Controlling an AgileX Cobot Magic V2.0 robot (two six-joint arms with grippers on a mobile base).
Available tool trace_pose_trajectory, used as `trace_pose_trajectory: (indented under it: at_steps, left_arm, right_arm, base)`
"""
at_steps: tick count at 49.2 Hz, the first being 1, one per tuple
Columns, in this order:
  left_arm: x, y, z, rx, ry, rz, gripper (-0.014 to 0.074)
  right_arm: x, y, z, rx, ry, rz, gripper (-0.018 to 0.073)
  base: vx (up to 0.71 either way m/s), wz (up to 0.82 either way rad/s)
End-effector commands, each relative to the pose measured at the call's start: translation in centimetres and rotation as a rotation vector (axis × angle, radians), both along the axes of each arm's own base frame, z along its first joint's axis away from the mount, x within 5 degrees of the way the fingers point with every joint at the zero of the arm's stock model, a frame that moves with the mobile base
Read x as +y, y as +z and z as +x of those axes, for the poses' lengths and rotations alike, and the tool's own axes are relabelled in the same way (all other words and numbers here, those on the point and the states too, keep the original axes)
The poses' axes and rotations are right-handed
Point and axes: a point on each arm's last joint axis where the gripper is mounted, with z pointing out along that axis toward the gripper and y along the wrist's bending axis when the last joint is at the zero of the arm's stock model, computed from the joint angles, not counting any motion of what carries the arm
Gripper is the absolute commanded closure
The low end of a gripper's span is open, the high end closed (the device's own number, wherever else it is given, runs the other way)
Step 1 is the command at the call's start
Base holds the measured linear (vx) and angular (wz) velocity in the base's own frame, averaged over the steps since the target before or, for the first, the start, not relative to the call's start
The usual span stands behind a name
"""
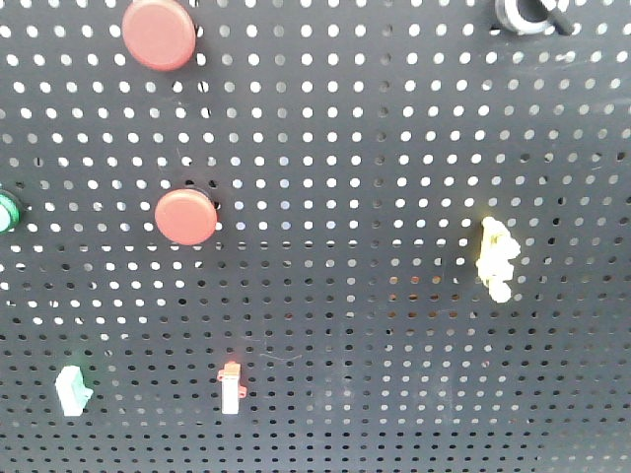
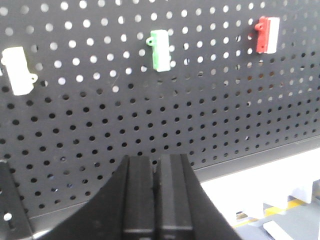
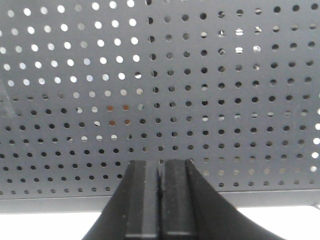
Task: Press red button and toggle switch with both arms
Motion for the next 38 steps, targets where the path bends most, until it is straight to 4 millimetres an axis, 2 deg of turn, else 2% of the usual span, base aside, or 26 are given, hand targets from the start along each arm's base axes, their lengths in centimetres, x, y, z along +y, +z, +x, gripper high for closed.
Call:
trace_pose_trajectory:
  at_steps: [1, 38]
  left_arm:
    - [0.14, -0.34, 0.02, -0.058, 0.015, -0.031, 0.0594]
    - [0.14, -0.34, 0.02, -0.058, 0.015, -0.031, 0.0594]
  right_arm:
    - [0.06, 0.45, -0.16, -0.092, 0.005, -0.011, 0.0562]
    - [0.05, 0.45, -0.16, -0.092, 0.005, -0.012, 0.0562]
  base:
    - [0.00, 0.00]
    - [0.00, 0.00]
